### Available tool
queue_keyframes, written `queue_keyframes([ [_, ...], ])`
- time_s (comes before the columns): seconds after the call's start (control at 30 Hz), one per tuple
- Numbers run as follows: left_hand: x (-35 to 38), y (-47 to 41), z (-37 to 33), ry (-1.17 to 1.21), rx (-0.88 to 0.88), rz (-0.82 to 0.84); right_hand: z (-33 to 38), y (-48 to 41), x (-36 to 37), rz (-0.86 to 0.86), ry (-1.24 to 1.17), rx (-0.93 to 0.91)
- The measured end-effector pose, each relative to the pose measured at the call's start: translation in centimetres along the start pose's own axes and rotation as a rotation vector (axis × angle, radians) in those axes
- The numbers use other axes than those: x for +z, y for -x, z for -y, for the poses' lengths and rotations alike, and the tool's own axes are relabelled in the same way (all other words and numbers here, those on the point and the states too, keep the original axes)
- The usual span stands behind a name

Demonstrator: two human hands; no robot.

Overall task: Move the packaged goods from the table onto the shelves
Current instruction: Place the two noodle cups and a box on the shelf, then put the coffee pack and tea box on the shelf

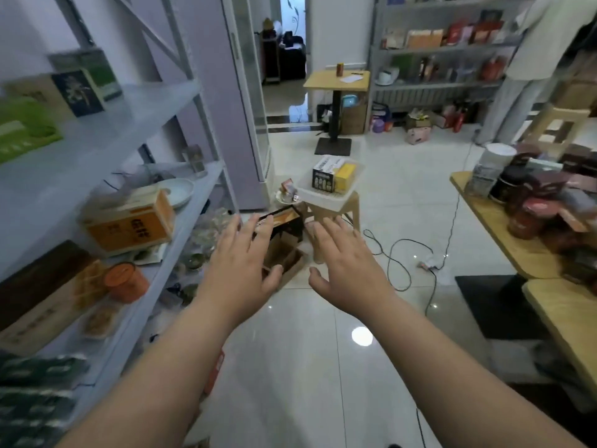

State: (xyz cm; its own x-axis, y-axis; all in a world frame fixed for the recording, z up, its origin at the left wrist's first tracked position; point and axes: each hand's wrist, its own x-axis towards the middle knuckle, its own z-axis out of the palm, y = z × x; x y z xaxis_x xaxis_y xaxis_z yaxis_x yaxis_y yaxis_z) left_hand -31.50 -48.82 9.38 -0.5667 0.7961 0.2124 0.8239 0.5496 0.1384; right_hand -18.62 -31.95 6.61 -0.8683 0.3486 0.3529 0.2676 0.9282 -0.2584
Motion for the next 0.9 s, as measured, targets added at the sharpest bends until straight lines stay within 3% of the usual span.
queue_keyframes([
  [0.43,10.7,-17.9,-26.6,0.090,0.344,0.133,-28.8,5.5,-7.7,0.062,0.132,0.338],
  [0.67,14.7,-23.1,-36.9,0.132,0.518,0.224,-37.5,9.9,-10.1,0.067,0.138,0.568],
  [0.9,19.4,-27.5,-41.9,0.177,0.695,0.240,-42.9,11.5,-9.7,0.140,0.128,0.754],
])
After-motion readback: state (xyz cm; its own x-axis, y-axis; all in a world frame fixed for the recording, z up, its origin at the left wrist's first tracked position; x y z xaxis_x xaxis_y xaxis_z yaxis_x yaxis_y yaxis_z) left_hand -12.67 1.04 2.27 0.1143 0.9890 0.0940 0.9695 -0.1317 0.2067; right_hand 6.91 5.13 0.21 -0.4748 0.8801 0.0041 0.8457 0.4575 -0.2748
